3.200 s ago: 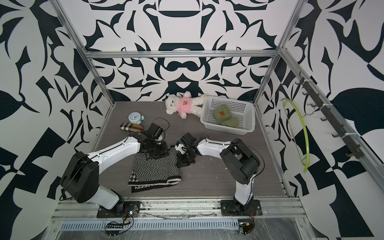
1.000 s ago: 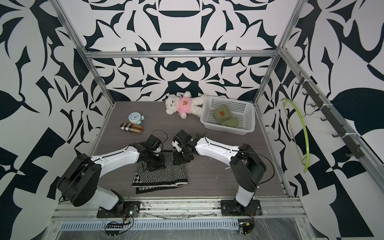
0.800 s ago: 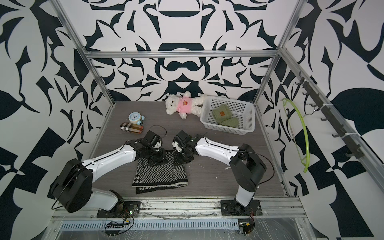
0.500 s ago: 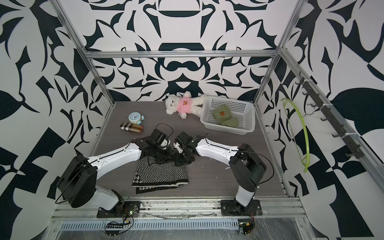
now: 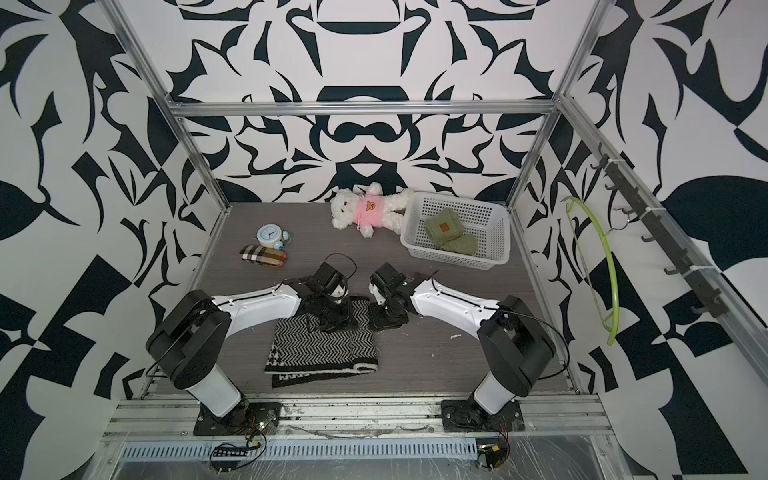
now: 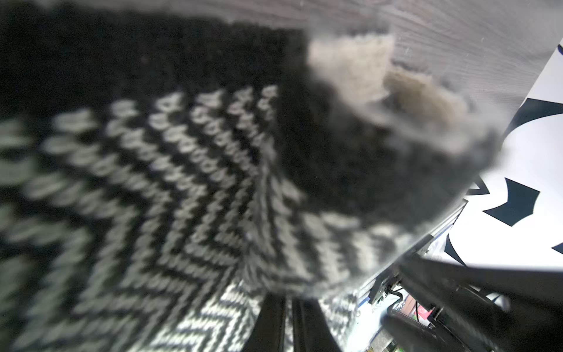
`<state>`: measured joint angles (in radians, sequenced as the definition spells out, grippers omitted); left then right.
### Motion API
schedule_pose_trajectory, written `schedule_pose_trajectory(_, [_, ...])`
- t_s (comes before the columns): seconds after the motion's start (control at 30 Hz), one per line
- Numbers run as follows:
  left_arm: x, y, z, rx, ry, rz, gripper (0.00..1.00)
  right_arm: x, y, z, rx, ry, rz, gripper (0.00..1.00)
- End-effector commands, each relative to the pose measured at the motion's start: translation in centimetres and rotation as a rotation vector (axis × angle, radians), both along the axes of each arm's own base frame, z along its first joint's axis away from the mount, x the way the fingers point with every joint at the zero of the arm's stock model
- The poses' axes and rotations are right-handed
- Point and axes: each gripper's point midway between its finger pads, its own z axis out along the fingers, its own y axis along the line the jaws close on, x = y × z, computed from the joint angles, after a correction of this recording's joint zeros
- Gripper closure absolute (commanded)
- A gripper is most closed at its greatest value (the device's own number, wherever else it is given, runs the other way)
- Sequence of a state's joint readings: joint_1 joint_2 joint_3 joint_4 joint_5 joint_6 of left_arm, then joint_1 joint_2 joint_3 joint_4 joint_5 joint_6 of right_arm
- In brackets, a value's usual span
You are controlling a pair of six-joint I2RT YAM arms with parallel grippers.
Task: Roll up the scarf and place it into the basket
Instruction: Roll the scarf at the center of the board.
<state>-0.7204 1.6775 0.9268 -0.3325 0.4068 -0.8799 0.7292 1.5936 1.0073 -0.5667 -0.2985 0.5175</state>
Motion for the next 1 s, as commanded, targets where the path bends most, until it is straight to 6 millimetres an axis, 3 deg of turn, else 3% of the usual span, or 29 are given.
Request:
schedule_pose_trajectory(0.0, [-0.9,0.5,-1.3,0.021,0.034,-0.005,0.89,-0.1,-2.3,-1.4,-0.084,0.008,-0.048,0.65])
schedule_pose_trajectory(0.13, [-2.1,1.7,-2.4,0.06,0.06,-0.005,0.89,-0.3,-2.8,-3.1,-0.124,0.037,-0.053,0.66])
schedule_pose_trajectory(0.3, [-2.7,2.7,-3.3,0.098,0.072,-0.003,0.89,-0.4,-0.8,-4.0,-0.074,0.051,-0.033,0.66])
schedule_pose_trajectory(0.5, [-2.9,3.6,-4.3,0.126,0.084,0.005,0.9,-1.0,3.3,-3.0,0.144,0.082,-0.012,0.66])
schedule_pose_trajectory(0.7, [-2.7,5.1,-5.5,0.148,0.102,0.032,0.92,-1.4,5.3,-2.3,0.338,0.074,-0.027,0.66])
schedule_pose_trajectory(0.97, [-2.9,5.3,-6.3,0.156,0.121,0.039,0.93,-0.9,7.0,-0.1,0.581,-0.01,-0.039,0.66])
